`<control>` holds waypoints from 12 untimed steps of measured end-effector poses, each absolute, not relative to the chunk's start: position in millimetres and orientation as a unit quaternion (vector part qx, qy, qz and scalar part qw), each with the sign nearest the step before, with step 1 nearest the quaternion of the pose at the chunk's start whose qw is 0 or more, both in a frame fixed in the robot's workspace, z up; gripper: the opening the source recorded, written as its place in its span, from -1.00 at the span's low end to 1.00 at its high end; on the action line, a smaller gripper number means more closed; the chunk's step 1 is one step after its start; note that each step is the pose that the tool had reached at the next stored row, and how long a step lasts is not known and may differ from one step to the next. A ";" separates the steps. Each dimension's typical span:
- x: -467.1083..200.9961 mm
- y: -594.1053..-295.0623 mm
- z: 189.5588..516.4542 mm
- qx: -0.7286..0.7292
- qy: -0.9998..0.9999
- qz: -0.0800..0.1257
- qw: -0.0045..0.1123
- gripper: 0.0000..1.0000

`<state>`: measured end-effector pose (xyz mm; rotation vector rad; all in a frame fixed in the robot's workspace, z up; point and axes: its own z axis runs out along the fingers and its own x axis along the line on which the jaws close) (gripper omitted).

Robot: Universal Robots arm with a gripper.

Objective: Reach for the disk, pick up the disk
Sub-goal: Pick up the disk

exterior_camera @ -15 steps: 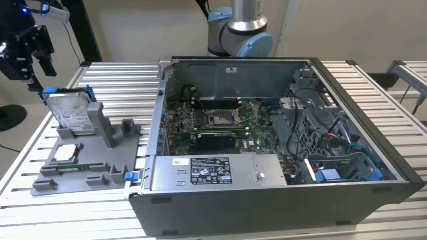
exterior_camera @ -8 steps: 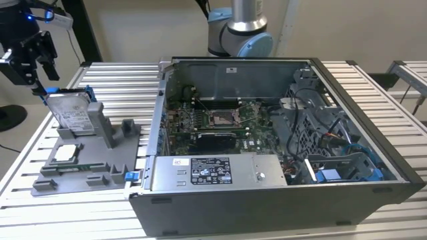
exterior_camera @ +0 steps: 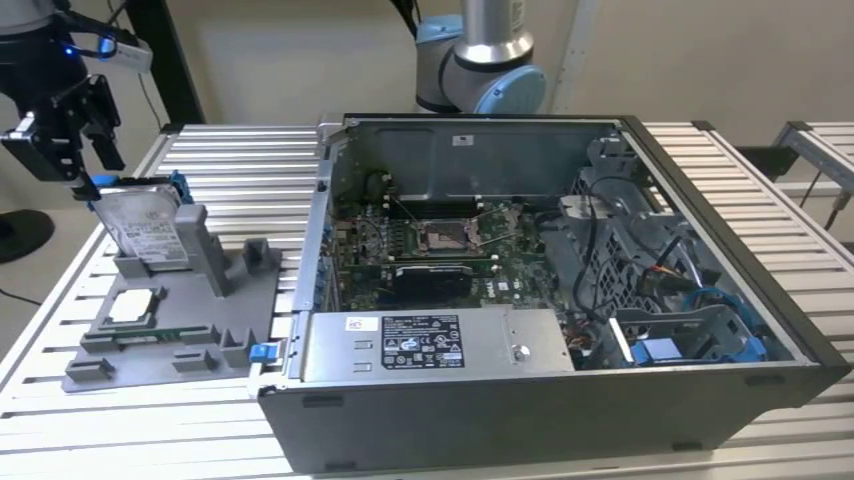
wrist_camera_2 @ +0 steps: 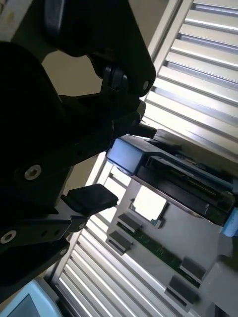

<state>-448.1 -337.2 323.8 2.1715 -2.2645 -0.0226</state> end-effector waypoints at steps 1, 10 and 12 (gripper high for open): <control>-448.1 -337.1 322.0 0.692 -0.722 -0.007 0.002 1.00; -448.1 -336.5 305.5 0.695 -0.719 -0.007 0.002 1.00; -448.1 -336.5 302.0 0.696 -0.718 -0.007 0.002 1.00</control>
